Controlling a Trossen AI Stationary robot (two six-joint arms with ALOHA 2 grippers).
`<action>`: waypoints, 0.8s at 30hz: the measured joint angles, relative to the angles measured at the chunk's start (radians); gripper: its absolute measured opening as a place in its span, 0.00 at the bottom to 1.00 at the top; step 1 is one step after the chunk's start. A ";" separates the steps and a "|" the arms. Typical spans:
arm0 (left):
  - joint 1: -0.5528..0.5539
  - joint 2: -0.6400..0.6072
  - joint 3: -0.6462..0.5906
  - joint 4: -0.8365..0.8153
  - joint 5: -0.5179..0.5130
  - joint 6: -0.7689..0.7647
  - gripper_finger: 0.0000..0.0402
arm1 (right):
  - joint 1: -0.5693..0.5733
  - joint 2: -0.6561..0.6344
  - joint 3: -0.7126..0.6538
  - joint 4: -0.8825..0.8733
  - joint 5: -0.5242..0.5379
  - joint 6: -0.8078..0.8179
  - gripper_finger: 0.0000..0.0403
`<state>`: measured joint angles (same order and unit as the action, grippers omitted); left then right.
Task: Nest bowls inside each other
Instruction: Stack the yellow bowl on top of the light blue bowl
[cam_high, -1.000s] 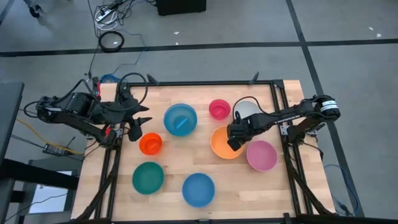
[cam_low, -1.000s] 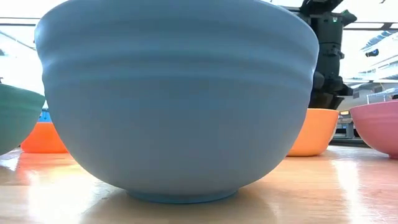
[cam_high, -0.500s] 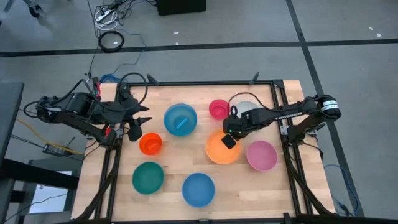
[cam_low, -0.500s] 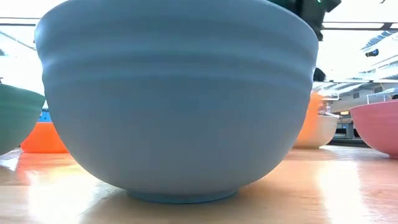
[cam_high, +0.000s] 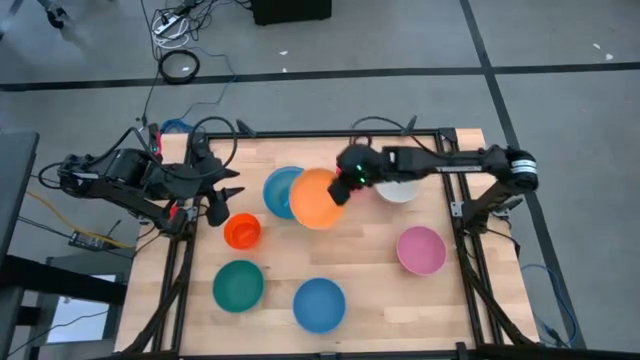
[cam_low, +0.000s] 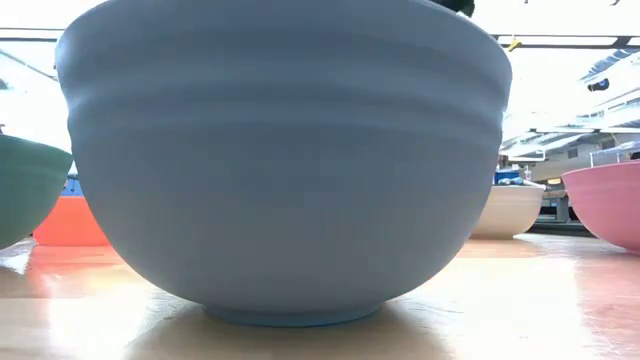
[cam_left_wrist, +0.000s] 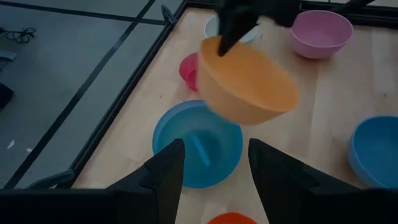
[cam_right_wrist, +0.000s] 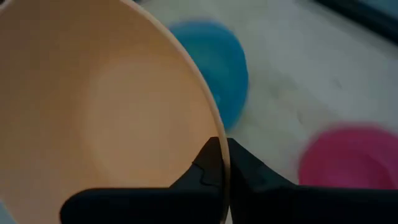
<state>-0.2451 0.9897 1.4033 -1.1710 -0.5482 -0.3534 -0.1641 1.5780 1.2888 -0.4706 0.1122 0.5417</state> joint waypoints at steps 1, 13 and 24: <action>0.000 0.000 0.000 0.001 -0.002 0.000 0.47 | -0.017 0.020 0.012 0.035 -0.020 -0.012 0.00; 0.000 0.000 0.000 0.000 -0.004 0.000 0.47 | -0.128 0.369 0.373 0.001 -0.232 -0.097 0.00; 0.000 0.000 0.000 -0.002 -0.002 -0.002 0.47 | -0.163 0.579 0.664 -0.284 -0.315 -0.137 0.00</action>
<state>-0.2450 0.9897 1.4033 -1.1727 -0.5505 -0.3558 -0.3267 2.1566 1.9524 -0.7549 -0.2030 0.4044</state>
